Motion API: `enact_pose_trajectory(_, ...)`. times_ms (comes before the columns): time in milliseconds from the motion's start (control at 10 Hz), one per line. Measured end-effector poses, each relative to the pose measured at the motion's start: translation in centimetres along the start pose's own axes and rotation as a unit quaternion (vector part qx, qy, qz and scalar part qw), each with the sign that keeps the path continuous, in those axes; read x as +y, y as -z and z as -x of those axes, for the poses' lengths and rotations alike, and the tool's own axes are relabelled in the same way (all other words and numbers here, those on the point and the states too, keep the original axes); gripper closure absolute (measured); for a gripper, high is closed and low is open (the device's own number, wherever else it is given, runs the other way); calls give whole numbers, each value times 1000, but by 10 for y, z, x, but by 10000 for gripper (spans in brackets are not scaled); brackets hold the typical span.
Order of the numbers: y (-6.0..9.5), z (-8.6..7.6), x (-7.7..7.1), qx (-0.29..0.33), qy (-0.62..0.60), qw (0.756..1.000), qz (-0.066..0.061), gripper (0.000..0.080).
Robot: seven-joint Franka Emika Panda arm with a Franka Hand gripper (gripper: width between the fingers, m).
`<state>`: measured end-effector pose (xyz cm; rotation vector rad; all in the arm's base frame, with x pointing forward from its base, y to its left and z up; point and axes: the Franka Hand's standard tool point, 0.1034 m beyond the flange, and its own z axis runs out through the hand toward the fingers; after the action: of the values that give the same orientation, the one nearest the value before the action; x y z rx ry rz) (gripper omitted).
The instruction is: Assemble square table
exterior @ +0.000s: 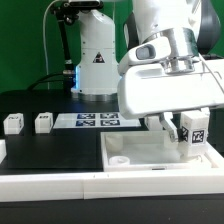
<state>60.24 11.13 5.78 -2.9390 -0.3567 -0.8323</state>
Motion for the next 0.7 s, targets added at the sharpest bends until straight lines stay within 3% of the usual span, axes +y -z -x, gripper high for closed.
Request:
enact_pose_trajectory(400,-1,1,-1,5,0,1000,1,485)
enact_pose_trajectory(500,-1,1,-1,5,0,1000,1,307)
enact_pose_trajectory(600,-1,1,-1,5,0,1000,1,307)
enact_pose_trajectory(700,-1,1,-1,5,0,1000,1,185)
